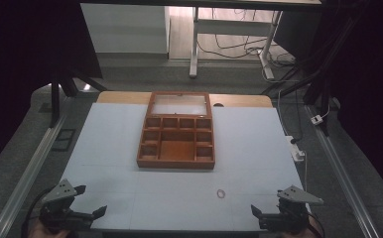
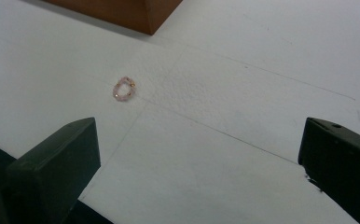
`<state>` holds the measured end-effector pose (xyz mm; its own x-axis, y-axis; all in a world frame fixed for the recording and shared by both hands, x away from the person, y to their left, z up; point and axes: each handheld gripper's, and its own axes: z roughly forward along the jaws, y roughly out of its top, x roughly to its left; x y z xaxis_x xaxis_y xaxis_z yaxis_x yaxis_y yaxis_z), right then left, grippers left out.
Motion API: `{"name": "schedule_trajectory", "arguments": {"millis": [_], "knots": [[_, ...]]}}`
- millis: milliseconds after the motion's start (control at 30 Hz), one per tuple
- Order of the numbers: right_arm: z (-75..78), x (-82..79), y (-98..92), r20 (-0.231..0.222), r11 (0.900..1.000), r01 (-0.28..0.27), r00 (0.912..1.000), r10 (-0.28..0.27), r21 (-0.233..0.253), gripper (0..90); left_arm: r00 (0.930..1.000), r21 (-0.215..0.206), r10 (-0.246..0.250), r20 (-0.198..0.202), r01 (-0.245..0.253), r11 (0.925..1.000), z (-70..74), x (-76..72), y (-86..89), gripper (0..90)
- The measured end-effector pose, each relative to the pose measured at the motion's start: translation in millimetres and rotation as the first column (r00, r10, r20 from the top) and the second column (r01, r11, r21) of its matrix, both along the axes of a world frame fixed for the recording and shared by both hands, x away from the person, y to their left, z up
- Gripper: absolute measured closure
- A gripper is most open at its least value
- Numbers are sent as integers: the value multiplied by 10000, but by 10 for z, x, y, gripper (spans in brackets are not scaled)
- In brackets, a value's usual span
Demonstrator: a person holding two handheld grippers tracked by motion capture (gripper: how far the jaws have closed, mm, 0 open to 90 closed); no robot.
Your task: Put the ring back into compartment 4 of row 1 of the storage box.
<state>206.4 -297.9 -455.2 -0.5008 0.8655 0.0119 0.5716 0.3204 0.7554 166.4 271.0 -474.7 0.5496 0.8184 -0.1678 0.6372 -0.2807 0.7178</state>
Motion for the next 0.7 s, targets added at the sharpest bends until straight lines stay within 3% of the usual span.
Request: {"name": "schedule_trajectory", "arguments": {"millis": [233,433,700], "knots": [[7,18,-50,-132,9975,-104,9998,114,700,0,9998,-276,-60,-185,55,9996,-9,22,24,1],[-1,52,-64,-432,9948,-273,9986,317,985,0,9993,-162,-190,-335,184,9997,-15,37,5,3],[-15,83,-34,-737,9943,-684,9945,745,816,0,9984,-42,-381,-422,380,9993,-12,24,-26,2]]}}
